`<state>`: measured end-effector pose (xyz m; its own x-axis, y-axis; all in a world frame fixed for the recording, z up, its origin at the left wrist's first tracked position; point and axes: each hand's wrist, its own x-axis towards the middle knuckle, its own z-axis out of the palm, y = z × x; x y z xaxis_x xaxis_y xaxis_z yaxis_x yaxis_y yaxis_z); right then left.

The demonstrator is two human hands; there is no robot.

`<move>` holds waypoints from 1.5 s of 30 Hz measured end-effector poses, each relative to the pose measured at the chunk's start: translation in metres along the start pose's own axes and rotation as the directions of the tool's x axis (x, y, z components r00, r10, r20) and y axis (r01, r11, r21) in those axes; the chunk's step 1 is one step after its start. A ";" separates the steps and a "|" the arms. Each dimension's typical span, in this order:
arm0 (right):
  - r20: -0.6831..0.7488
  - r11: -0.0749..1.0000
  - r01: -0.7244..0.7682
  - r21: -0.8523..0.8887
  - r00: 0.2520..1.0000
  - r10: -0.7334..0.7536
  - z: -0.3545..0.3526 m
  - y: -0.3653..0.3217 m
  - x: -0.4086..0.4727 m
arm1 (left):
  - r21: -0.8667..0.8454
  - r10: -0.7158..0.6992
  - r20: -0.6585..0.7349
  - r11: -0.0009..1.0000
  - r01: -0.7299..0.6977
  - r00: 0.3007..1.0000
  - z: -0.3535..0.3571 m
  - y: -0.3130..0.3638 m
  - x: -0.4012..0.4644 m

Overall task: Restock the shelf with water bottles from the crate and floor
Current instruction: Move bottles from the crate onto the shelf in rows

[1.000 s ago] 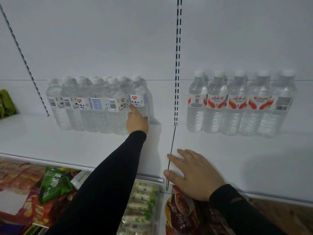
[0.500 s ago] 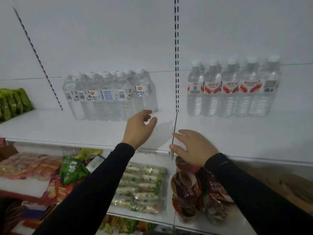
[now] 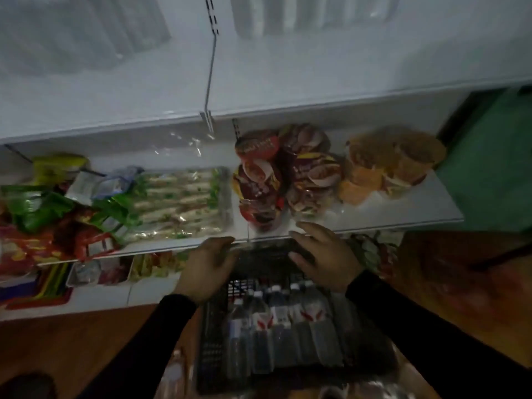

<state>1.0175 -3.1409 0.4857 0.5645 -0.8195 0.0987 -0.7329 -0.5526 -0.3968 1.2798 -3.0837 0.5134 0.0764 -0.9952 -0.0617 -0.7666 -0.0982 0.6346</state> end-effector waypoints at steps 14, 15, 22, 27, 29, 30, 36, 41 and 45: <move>0.501 0.636 -0.771 0.022 0.559 0.661 0.190 0.116 -0.130 | 0.192 -0.171 0.652 0.980 0.057 0.738 0.224 -0.041 -0.003; 0.514 0.588 -0.809 0.027 0.515 0.686 0.200 0.122 -0.131 | 0.183 -0.170 0.666 0.981 0.063 0.726 0.235 -0.043 -0.001; 0.456 0.445 -0.892 -0.080 0.364 0.812 0.258 0.147 -0.128 | 0.121 -0.122 0.662 0.991 0.055 0.740 0.302 -0.047 0.044; 0.420 0.535 -0.790 -0.301 0.394 0.818 0.264 0.138 -0.135 | 0.079 -0.074 0.622 0.996 0.032 0.780 0.353 -0.025 0.093; 0.394 0.574 -0.737 -0.356 0.438 0.808 0.268 0.139 -0.134 | 0.088 -0.078 0.630 0.996 0.029 0.773 0.373 -0.016 0.107; 0.382 0.589 -0.722 -0.363 0.461 0.801 0.270 0.141 -0.135 | 0.082 -0.083 0.633 0.996 0.041 0.770 0.384 -0.013 0.114; 0.272 0.606 -0.619 -0.500 0.552 0.788 0.284 0.148 -0.142 | -0.045 -0.249 0.669 0.927 0.372 0.700 0.440 -0.012 0.134; 0.285 0.622 -0.640 -0.452 0.557 0.780 0.293 0.150 -0.155 | -0.282 -0.391 0.650 0.672 0.684 0.652 0.463 -0.015 0.136; 0.336 0.581 -0.798 -0.161 0.509 0.793 0.271 0.146 -0.161 | -0.329 -0.301 0.598 0.753 0.570 0.743 0.431 -0.012 0.124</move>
<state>0.9224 -3.0491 0.1648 -0.1661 -0.8043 -0.5706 -0.9371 0.3089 -0.1627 1.0235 -3.2061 0.1666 -0.0935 -0.7105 -0.6974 -0.3240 -0.6407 0.6961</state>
